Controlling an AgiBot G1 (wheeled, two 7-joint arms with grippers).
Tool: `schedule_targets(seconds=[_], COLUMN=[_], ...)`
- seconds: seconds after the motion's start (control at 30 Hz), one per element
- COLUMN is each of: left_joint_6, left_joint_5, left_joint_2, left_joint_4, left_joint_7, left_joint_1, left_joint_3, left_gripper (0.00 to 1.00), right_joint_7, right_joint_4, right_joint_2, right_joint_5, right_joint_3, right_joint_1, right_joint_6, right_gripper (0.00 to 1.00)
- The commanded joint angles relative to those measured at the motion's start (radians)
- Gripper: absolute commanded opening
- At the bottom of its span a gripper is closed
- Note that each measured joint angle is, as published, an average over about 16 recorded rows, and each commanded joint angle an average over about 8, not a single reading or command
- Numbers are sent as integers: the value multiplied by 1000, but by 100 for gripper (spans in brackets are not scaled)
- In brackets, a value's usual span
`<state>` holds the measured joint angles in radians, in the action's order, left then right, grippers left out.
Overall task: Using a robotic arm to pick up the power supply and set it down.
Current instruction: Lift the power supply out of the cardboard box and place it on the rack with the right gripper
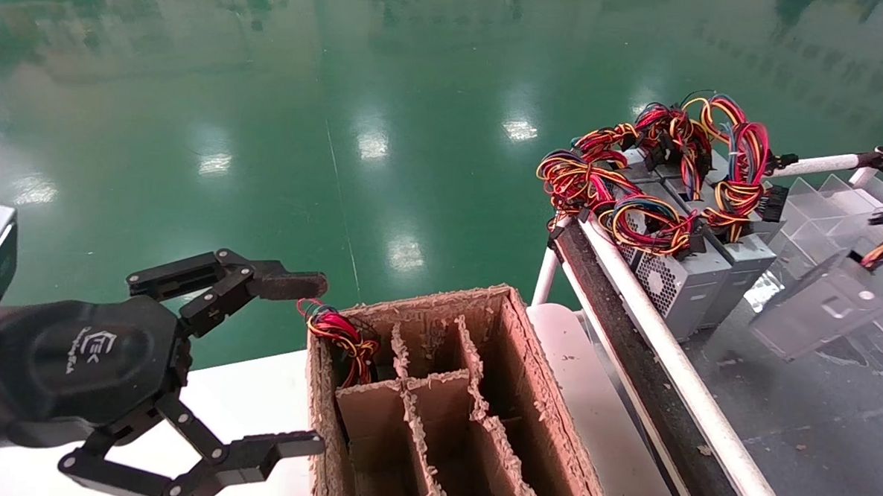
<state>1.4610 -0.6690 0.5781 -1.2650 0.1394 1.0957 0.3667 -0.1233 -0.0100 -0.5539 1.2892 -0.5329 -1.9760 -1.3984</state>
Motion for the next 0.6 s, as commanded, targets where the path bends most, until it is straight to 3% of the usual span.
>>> schedule_targets(seconds=[0.03, 0.4, 0.6], left_joint_6=[0, 0, 0], left_joint_5=[0, 0, 0], left_joint_2=[0, 0, 0], left_joint_4=[0, 0, 0], left_joint_7=[0, 0, 0], left_joint_1=[0, 0, 0], left_joint_3=[0, 0, 0], left_gripper=[100, 100, 100], right_joint_7=[7, 28, 49], right_joint_4=[-2, -2, -12], right_joint_2=[-15, -86, -138], right_joint_5=[0, 1, -16], right_joint_3=[0, -1, 12], right_joint_1=[9, 43, 78], right_joint_6=[18, 78, 147], right_gripper=[0, 0, 0])
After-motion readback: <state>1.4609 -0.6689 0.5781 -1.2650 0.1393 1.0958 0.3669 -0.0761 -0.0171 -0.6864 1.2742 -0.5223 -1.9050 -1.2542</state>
